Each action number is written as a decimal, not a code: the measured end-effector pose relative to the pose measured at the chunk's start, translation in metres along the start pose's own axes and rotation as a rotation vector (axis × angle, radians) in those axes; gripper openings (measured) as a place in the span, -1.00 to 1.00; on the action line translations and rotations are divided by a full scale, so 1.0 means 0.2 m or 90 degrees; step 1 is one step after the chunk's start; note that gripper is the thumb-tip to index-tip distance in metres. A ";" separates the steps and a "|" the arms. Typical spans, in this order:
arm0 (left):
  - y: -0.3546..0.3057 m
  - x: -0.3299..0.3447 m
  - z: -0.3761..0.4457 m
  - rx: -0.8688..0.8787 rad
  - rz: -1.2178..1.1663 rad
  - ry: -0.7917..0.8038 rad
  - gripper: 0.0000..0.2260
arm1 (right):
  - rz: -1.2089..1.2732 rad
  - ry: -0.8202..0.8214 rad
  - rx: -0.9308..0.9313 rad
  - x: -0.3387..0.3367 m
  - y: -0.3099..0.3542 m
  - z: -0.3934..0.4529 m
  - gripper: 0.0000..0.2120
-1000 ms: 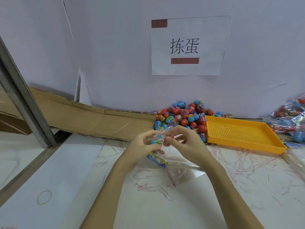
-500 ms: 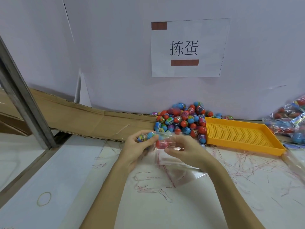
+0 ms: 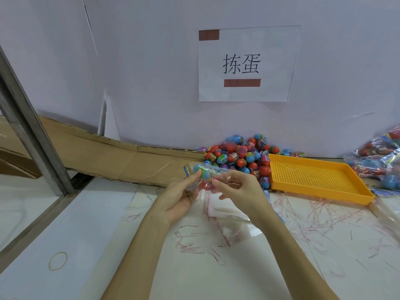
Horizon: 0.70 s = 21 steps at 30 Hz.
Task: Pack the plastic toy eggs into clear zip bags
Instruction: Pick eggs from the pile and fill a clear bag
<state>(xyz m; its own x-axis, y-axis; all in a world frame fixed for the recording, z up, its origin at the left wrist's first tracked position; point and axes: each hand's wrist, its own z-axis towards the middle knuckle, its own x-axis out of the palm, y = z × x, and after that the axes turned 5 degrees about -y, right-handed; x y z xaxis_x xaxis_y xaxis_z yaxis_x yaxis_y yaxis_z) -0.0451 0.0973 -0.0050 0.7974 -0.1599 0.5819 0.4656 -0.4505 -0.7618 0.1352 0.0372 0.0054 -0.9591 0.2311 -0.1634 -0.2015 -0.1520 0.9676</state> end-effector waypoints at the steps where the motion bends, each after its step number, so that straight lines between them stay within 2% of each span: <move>1: 0.00 0.00 0.00 -0.006 0.000 0.006 -0.70 | 0.041 -0.006 0.018 0.00 0.00 -0.01 -0.92; 5: 0.00 0.00 -0.01 -0.003 -0.039 -0.007 -0.60 | 0.097 -0.029 0.049 0.02 0.03 -0.02 -0.89; 12: 0.03 0.02 0.01 0.018 -0.081 -0.051 -0.60 | 0.082 0.007 0.040 0.04 0.03 -0.04 -0.93; 17: 0.04 0.03 0.00 -0.008 -0.126 -0.026 -0.56 | -0.045 0.086 -0.001 0.05 0.03 -0.04 -0.64; 21: 0.05 0.04 0.01 0.000 -0.093 -0.002 -0.50 | -0.047 0.160 0.008 0.08 0.05 -0.06 -0.48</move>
<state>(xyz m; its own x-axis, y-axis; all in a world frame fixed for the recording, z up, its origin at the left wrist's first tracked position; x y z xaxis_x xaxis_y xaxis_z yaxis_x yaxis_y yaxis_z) -0.0332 0.0924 -0.0080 0.7225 -0.0907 0.6853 0.5760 -0.4691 -0.6694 0.1153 0.0281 0.0094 -0.9615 -0.0055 -0.2749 -0.2718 -0.1316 0.9533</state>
